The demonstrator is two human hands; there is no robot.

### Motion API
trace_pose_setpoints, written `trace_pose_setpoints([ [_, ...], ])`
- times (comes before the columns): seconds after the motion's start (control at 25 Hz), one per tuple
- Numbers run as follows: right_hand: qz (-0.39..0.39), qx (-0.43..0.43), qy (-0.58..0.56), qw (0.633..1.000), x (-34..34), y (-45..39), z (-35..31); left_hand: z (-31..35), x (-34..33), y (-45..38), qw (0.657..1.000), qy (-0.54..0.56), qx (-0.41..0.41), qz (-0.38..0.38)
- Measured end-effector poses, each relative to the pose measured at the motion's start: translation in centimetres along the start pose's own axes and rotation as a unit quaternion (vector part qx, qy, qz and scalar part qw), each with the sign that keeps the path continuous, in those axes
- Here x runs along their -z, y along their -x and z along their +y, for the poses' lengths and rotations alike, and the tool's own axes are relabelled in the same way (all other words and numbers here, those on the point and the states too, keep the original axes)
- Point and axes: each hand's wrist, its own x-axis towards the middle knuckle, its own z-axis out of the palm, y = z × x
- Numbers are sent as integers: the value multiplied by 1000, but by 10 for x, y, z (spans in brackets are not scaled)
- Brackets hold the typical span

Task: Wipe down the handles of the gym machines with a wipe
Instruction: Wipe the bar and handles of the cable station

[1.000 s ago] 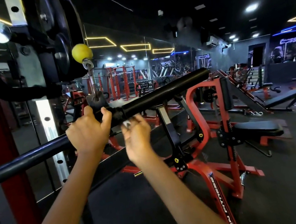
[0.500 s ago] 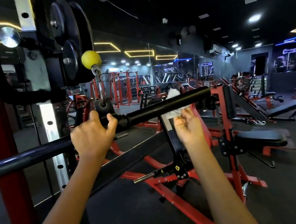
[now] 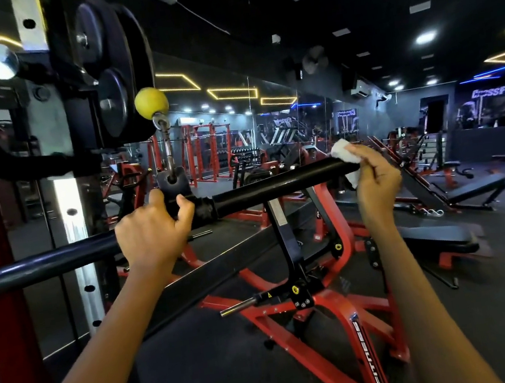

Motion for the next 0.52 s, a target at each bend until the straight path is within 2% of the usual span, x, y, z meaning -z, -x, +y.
trace_pose_setpoints([
  [0.04, -19, -2, 0, 1000, -2, 5, 9, 0, 1, 0, 1000, -5, -4, -2],
  [0.08, -26, 47, 37, 998, -3, 10, 19, 0, 2, -1, 1000, -9, -8, -4],
  [0.24, -36, 139, 102, 984, -20, 33, 26, 1, 5, -4, 1000, -16, -26, -7],
  [0.36, -72, 159, 96, 980, -45, 53, 19, 1, 4, -5, 999, -29, -31, -10],
  [0.52, -168, 212, 33, 962, -90, 102, -26, 4, 2, -5, 998, -47, -37, -10],
])
